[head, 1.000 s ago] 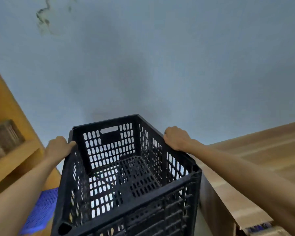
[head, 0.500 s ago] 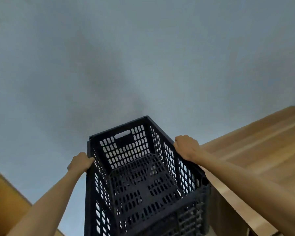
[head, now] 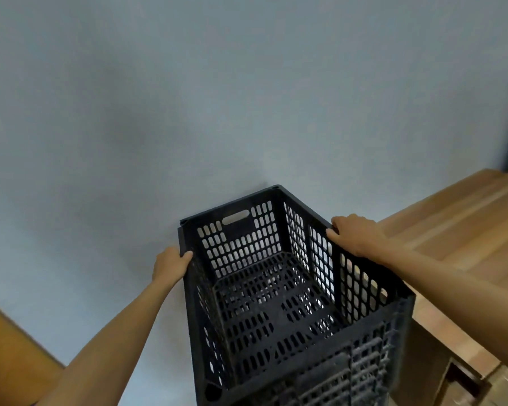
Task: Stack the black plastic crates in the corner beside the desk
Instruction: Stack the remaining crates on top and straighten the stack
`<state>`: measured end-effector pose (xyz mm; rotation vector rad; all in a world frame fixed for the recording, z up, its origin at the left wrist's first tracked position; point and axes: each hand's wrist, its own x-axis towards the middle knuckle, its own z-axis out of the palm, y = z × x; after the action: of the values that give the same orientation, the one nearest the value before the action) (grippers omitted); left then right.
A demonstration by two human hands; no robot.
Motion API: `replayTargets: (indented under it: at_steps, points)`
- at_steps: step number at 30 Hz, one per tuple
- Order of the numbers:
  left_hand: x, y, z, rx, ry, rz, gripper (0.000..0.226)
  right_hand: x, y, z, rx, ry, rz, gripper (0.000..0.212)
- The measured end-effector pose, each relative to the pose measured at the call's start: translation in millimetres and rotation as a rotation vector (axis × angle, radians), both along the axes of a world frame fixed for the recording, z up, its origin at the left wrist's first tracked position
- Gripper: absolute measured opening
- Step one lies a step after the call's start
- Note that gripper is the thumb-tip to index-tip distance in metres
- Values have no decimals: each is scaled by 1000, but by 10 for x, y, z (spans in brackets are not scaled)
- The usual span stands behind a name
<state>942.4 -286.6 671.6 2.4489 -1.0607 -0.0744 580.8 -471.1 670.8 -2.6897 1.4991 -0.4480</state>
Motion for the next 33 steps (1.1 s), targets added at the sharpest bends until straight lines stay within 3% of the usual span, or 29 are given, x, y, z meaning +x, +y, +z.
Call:
replayTargets:
  at_steps: [11, 15, 18, 25, 33]
  points:
    - [135, 31, 2, -59, 100, -43, 40, 130, 231, -135, 27, 27, -98, 38]
    - [82, 31, -182, -188, 188, 25, 29, 124, 227, -140, 50, -14, -89, 34]
    - [37, 13, -266, -182, 227, 77, 33, 114, 216, -127, 61, -29, -87, 32]
    - [-100, 104, -203, -18, 58, 122, 56, 101, 146, -192, 108, -99, -64, 33]
    - [-204, 121, -90, 204, -190, 56, 59, 80, 67, -252, 202, -150, -57, 35]
